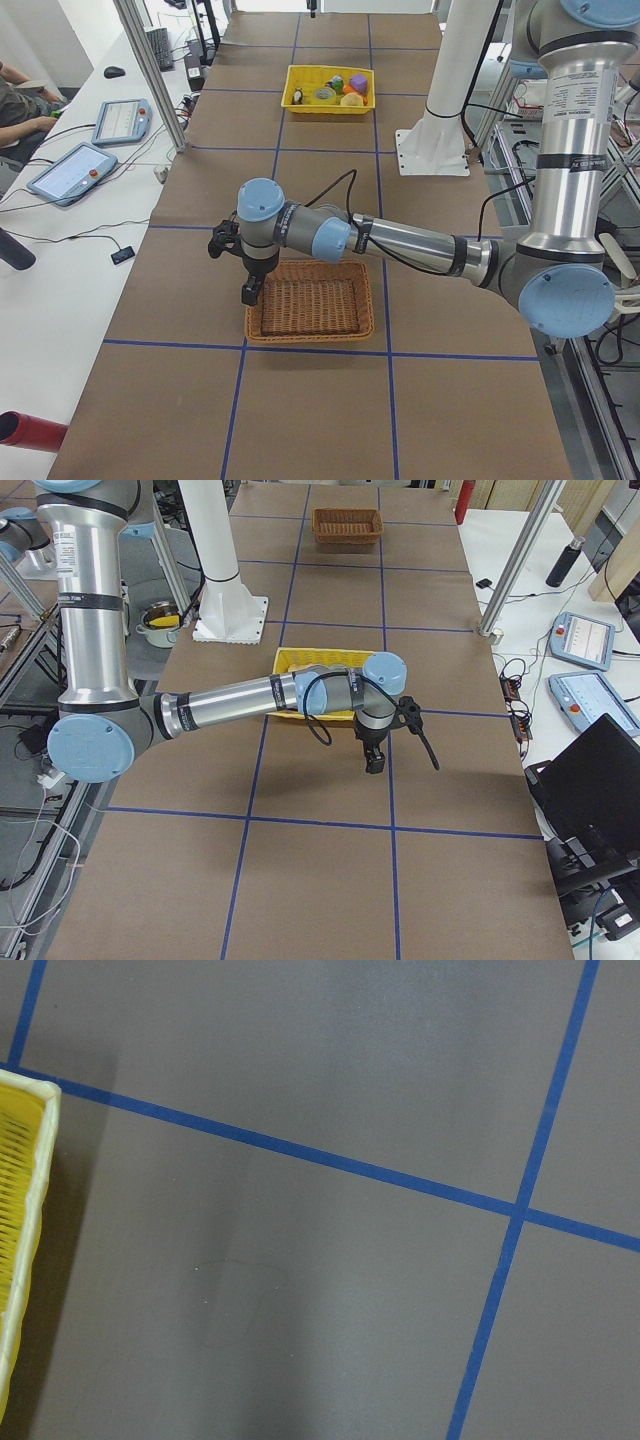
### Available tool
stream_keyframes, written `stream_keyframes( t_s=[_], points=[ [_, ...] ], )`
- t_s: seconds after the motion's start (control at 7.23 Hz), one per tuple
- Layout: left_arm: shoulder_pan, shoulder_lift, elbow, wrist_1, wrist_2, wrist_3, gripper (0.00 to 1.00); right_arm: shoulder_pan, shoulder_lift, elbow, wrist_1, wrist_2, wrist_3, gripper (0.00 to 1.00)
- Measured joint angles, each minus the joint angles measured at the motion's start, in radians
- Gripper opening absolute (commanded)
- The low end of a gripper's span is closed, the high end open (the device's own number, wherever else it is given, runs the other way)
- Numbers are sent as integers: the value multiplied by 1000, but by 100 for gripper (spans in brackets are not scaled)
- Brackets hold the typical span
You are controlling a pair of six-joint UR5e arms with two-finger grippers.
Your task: Move tape to another basket
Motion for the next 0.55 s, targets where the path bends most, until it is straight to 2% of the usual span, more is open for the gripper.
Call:
stream_keyframes(
  t_s=[0.55],
  points=[
    [39,2,-11,-3,2,-7,98,-2,-4,0,27,2,-2,100]
  ],
)
